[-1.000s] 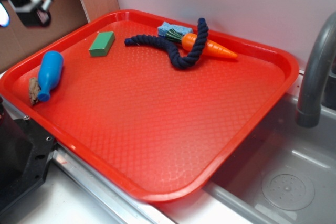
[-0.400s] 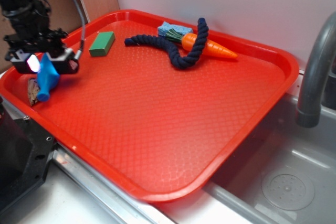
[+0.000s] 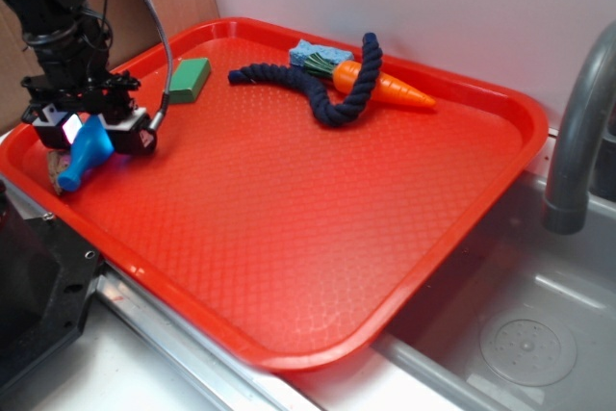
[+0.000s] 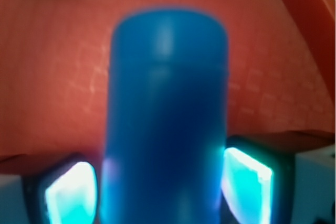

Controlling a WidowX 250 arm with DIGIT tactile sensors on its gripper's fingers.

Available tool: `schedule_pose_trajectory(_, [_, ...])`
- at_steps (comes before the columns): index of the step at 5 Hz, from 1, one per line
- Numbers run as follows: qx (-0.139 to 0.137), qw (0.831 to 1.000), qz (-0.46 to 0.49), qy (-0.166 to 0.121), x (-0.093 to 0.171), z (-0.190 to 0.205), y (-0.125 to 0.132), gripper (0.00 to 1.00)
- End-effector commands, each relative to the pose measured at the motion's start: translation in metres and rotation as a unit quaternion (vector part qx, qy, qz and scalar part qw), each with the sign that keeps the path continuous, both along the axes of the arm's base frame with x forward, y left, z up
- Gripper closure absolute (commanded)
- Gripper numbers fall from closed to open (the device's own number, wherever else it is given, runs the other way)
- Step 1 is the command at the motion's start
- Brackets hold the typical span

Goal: Grab the blue bottle.

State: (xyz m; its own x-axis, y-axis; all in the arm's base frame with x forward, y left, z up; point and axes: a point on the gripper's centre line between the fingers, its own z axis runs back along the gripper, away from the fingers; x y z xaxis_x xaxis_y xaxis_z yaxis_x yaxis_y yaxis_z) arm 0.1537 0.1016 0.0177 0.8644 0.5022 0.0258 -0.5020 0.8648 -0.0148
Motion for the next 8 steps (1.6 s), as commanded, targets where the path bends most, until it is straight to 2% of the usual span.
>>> schedule_pose_trajectory(1, [0.001, 1.0, 0.002, 0.01, -0.016, -0.01, 0.007, 0.0])
schedule_pose_trajectory(2, [0.007, 1.0, -0.001, 0.009, -0.017, -0.009, 0.007, 1.0])
schedule_pose_trajectory(3, [0.006, 1.0, -0.004, 0.004, -0.018, -0.006, 0.007, 1.0])
schedule_pose_trajectory(4, [0.005, 1.0, -0.021, -0.011, -0.013, 0.015, 0.0, 1.0])
schedule_pose_trajectory(5, [-0.011, 0.998, -0.055, -0.039, 0.003, 0.065, -0.018, 1.0])
schedule_pose_trajectory(6, [-0.046, 0.991, -0.116, -0.037, 0.018, 0.116, -0.046, 1.0])
schedule_pose_trajectory(7, [-0.034, 0.986, -0.15, -0.064, 0.02, 0.166, -0.066, 1.0])
schedule_pose_trajectory(8, [-0.018, 0.982, -0.182, -0.054, 0.023, 0.206, -0.086, 1.0])
